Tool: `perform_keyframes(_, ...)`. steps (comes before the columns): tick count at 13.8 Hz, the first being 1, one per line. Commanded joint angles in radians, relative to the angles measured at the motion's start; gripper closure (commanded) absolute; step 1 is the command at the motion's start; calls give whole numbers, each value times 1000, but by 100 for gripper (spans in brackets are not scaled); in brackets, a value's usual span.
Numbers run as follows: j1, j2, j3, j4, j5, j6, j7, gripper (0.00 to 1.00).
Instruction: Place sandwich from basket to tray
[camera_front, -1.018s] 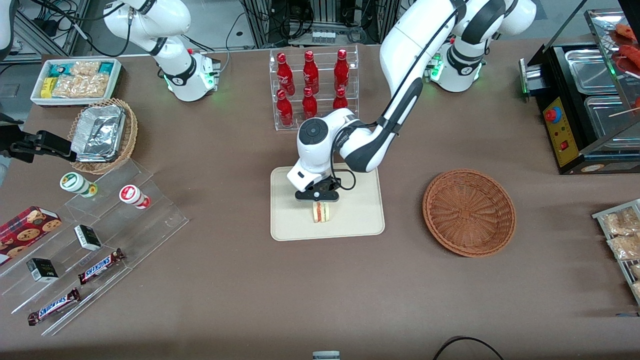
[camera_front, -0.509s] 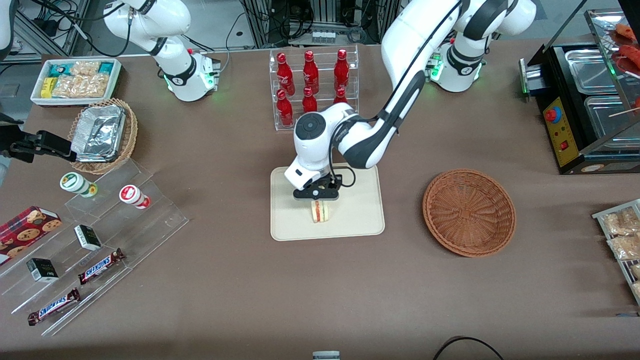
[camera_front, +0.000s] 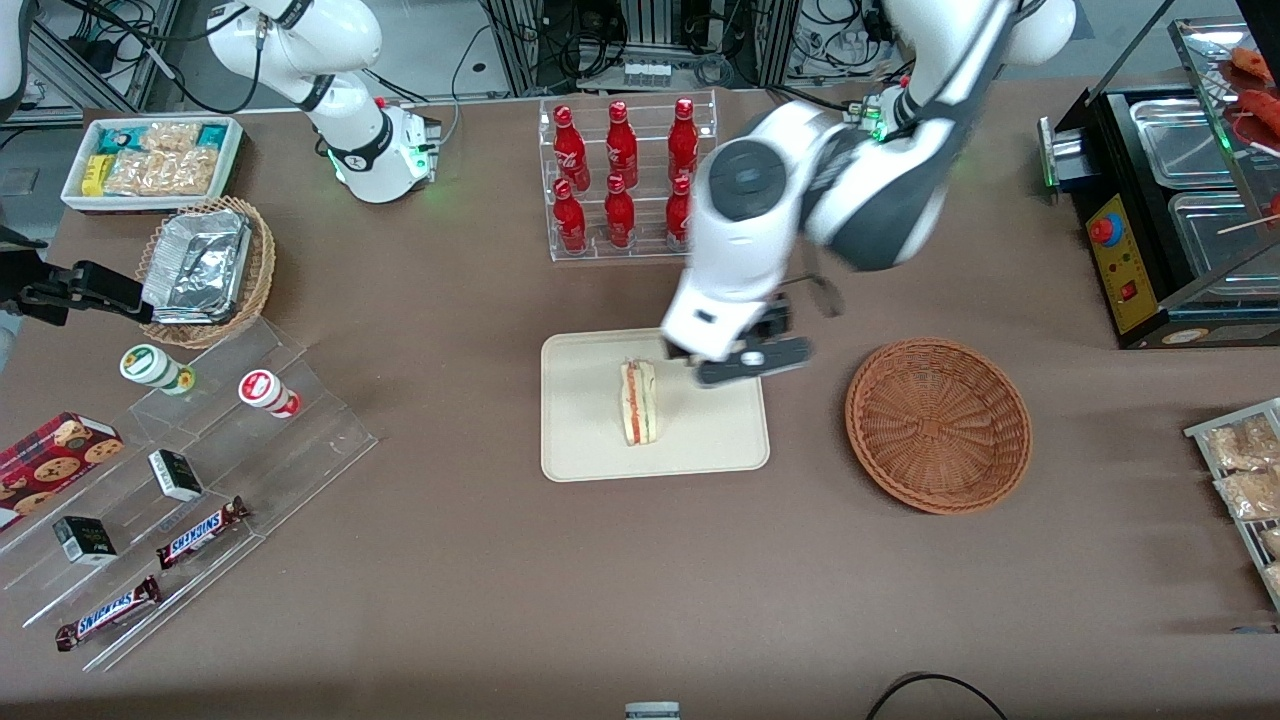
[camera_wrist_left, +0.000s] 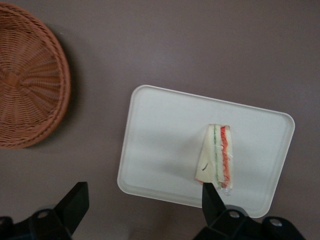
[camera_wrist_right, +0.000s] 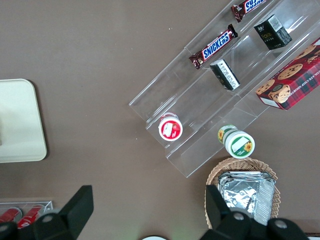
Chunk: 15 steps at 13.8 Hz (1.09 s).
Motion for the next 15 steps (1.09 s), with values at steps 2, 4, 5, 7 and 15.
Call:
perform_keyframes(2,145,-176,-9,-108,-23,-88,156,0)
perform_keyframes(4,214,-269,-7,-172,-23,-102,261,0)
perform_keyframes(5,255,-317,-7,-207,-23,-116,325,0)
perform_keyframes(7,313,-403,-6,-276,-21,-133,457,0)
perform_keyframes(15,482,-457,65,-259,-24,-214,769,0)
